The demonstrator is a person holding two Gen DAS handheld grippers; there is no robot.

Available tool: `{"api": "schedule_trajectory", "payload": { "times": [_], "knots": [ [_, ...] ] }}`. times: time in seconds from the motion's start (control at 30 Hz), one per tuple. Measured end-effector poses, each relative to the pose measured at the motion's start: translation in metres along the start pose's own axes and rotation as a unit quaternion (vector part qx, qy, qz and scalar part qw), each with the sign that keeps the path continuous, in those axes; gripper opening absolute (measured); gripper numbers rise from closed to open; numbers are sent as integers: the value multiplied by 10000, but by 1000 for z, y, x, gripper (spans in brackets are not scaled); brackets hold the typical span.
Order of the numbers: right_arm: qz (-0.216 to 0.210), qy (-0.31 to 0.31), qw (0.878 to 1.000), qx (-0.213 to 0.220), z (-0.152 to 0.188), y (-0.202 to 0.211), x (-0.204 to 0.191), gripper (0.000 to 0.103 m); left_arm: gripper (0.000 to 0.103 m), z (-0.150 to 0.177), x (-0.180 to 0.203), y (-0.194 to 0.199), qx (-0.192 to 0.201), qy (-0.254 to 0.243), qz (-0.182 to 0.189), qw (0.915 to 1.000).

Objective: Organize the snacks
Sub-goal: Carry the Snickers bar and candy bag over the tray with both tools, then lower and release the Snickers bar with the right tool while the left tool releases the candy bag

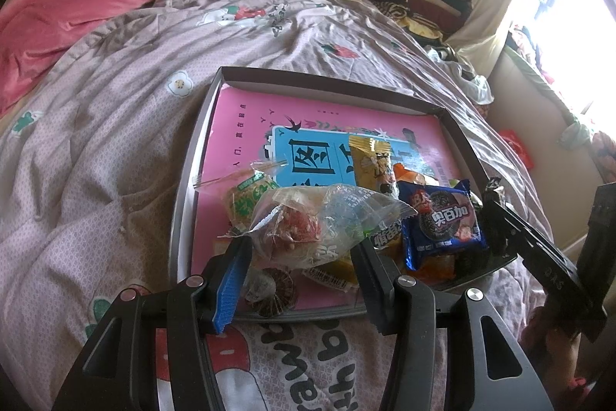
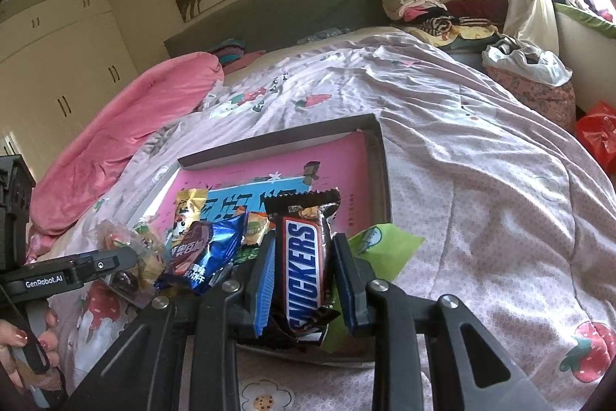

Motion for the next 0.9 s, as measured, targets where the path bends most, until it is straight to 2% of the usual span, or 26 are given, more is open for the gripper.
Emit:
{"api": "schedule_trajectory", "payload": {
  "times": [0.5,0.9],
  "knots": [
    [-98,67,9999,-47,3,-1,-7,31,55,1,5,-10,-151,-103,5,9998],
    [-87,0,9999,-60,5,4,-4,36,55,3,7,-10,-173,-118,10,9998]
  ]
}}
Point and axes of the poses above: each gripper's, at about its wrist camera, not at the fingertips, and y roughly against the way its jaws point, x to its right, z to its underside, the point moved 5 cm from there along -y, roughly the way its jaws point, and after that the axes turned 3 degrees about x, right-handed, at the moved point
